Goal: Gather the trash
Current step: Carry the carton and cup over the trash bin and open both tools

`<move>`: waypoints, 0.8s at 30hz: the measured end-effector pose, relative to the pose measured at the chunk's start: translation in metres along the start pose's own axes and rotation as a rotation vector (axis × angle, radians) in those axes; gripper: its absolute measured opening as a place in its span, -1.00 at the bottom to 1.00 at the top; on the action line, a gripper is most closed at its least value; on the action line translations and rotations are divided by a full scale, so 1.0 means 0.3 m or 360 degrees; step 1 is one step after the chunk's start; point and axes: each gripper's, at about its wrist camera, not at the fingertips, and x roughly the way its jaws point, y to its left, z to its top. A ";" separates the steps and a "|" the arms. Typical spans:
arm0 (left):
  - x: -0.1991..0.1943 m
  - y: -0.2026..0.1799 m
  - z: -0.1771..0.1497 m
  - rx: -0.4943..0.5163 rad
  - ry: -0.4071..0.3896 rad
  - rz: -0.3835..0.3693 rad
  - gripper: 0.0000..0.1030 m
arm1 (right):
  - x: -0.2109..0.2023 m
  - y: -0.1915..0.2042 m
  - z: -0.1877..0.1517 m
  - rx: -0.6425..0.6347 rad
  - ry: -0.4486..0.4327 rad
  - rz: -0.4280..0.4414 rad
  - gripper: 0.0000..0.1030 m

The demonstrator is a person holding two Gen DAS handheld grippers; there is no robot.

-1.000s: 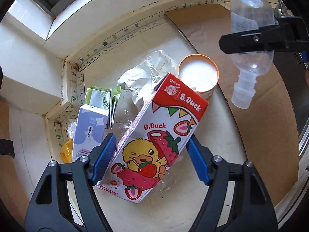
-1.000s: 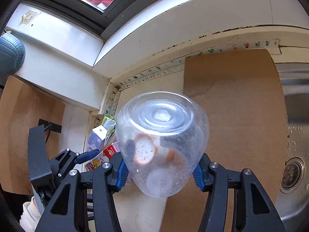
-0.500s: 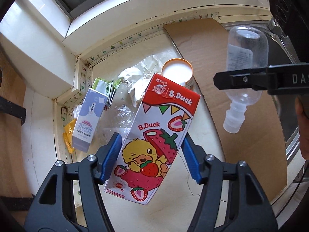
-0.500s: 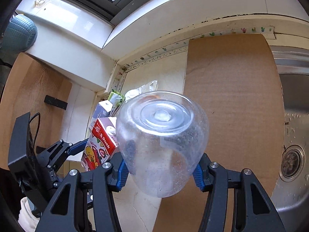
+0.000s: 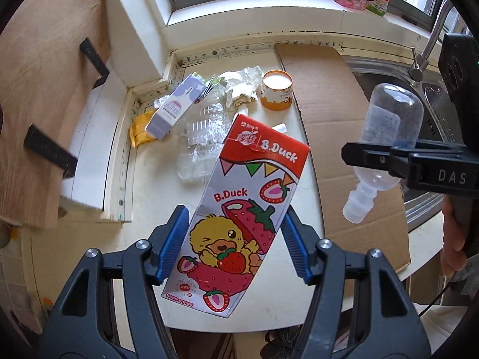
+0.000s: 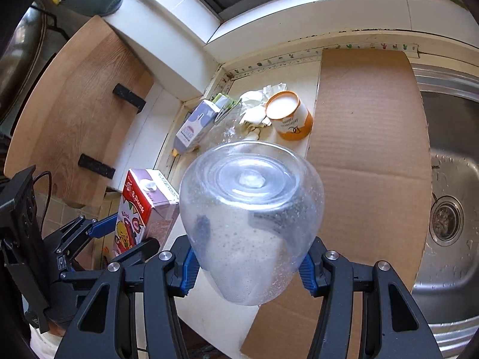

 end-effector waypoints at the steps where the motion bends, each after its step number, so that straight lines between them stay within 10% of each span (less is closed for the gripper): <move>1: -0.026 0.007 -0.036 -0.0024 -0.0016 -0.0005 0.16 | -0.018 0.018 -0.036 -0.0006 -0.0007 -0.0006 0.06; 24: -0.302 0.019 -0.921 -0.0240 -0.0111 -0.0276 0.16 | -0.279 0.393 -1.046 0.0009 -0.0108 -0.0197 0.06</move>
